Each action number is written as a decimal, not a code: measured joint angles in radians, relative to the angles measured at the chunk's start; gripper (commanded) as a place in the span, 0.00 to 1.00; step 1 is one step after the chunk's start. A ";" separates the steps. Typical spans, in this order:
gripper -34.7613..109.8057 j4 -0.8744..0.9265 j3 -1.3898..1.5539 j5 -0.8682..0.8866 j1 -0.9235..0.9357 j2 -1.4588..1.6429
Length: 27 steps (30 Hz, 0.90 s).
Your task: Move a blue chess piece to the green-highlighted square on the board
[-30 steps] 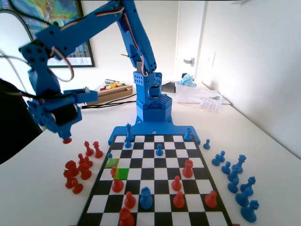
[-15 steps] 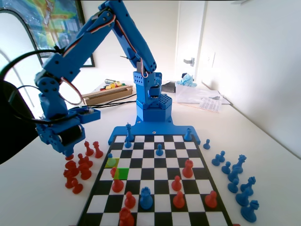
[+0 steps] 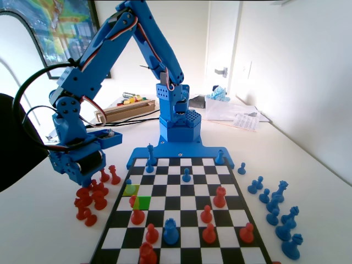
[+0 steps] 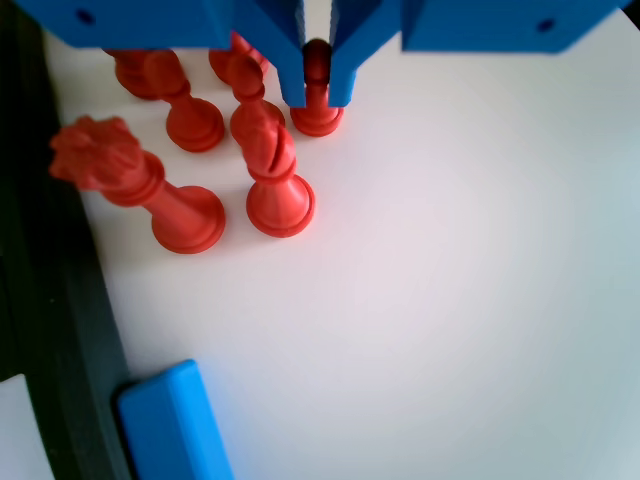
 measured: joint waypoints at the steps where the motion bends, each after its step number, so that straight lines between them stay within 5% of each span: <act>1: 0.25 0.000 0.000 0.000 0.000 0.000; 15: 0.32 0.041 -0.017 -0.009 -0.023 0.000; 27: 0.32 0.272 -0.143 -0.061 -0.011 0.005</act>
